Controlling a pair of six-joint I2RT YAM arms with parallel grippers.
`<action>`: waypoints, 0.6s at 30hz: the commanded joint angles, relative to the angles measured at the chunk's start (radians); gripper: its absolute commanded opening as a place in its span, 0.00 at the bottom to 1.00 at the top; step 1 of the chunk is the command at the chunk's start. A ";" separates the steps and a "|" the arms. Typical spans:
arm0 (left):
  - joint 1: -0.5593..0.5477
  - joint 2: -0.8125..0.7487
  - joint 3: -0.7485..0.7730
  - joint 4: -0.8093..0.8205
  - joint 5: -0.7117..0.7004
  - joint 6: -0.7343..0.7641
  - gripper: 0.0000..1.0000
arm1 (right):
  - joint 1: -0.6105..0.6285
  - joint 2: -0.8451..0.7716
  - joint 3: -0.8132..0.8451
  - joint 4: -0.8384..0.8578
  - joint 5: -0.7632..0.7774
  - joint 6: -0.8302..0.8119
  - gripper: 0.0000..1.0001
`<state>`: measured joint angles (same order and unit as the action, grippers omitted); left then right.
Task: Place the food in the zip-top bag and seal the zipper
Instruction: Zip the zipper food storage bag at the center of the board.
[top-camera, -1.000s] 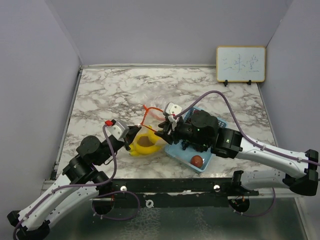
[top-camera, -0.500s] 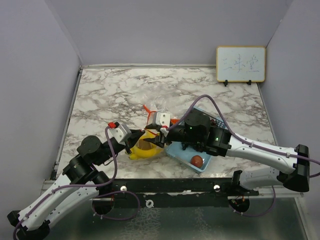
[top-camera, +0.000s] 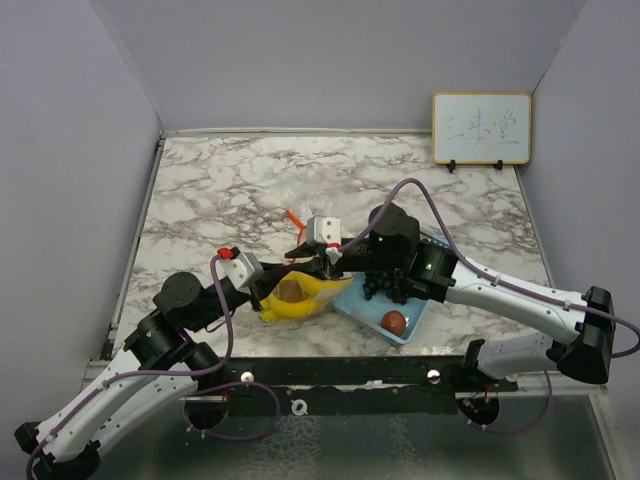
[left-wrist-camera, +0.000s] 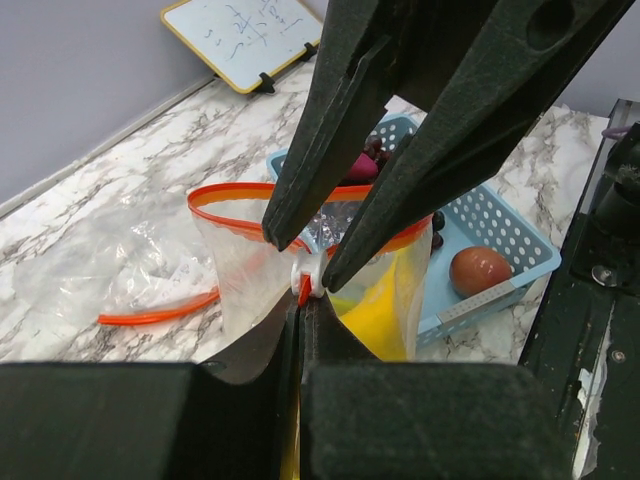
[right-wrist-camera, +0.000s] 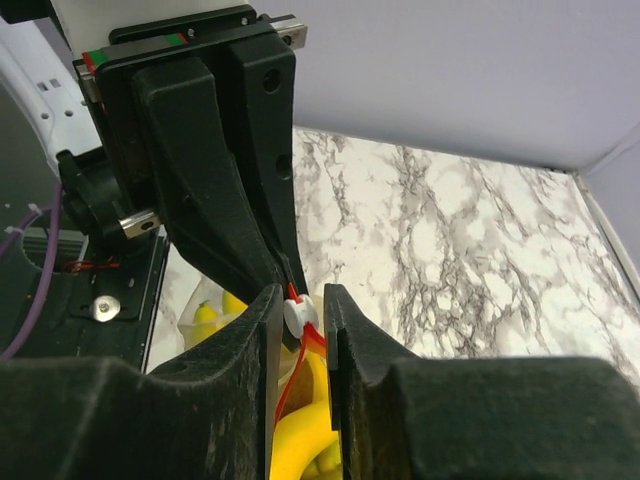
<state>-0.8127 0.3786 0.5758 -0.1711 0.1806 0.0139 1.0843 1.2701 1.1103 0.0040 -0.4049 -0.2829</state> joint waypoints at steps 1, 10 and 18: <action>0.000 -0.017 0.013 0.024 0.035 0.009 0.00 | -0.017 0.038 0.045 0.011 -0.120 -0.030 0.23; 0.001 -0.028 0.009 0.017 0.015 0.013 0.00 | -0.055 0.058 0.040 -0.014 -0.163 -0.022 0.01; 0.001 -0.030 0.010 0.014 0.000 0.017 0.00 | -0.074 0.040 0.023 -0.052 -0.210 -0.022 0.35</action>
<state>-0.8116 0.3645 0.5758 -0.2024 0.1825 0.0181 1.0248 1.3239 1.1389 -0.0078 -0.5777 -0.2966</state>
